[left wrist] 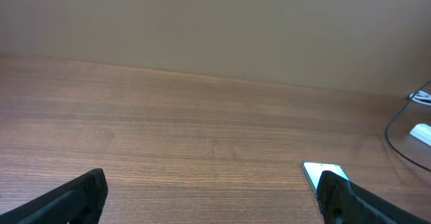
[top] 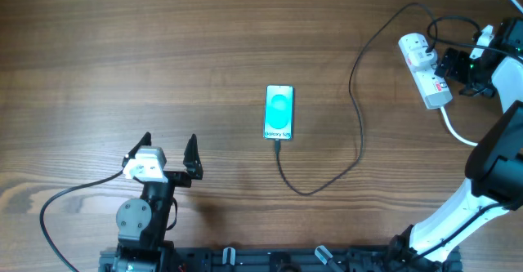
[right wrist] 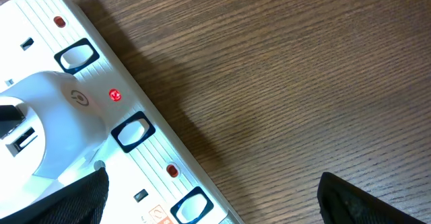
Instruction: Plug charger to phone and switch on socket
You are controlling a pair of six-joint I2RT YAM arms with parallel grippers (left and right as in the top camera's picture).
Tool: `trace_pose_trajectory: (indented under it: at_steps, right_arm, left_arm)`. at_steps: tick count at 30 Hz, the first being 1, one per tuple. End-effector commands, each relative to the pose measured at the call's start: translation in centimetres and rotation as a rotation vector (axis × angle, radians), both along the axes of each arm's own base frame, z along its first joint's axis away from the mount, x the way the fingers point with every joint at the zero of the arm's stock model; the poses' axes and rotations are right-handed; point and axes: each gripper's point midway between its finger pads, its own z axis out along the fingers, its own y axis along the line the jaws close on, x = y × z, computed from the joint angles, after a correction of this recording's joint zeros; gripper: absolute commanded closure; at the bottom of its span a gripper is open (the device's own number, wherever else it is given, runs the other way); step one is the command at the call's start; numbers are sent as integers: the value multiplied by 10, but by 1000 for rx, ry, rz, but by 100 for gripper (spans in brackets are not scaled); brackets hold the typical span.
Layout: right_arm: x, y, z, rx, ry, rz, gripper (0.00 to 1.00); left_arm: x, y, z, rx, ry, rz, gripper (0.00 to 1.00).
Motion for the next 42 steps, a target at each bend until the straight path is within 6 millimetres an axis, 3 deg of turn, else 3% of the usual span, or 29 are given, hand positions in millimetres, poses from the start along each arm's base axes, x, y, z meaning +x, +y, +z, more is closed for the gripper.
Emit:
trace_pose_trajectory:
  at_steps: [1,16,18,21,26,34,42]
  right_arm:
    - [1,0,9,-24,-13,18,0]
    - [3,-1,11,-31,-26,18,0]
    - [4,-2,20,-39,-44,18,0]
    - [7,-2,44,-63,-92,19,0]
    - [6,-1,103,-119,-205,18,0]
    - [-7,5,190,-202,-375,16,0]
    - [-25,14,248,-261,-494,15,0]
  left_arm:
    - [0,3,1,23,-9,11,0]
    - [0,3,1,23,-9,11,0]
    - [0,3,1,23,-9,11,0]
    - [0,3,1,23,-9,11,0]
    - [0,3,1,23,-9,11,0]
    - [0,3,1,23,-9,11,0]
    - [0,3,1,23,-9,11,0]
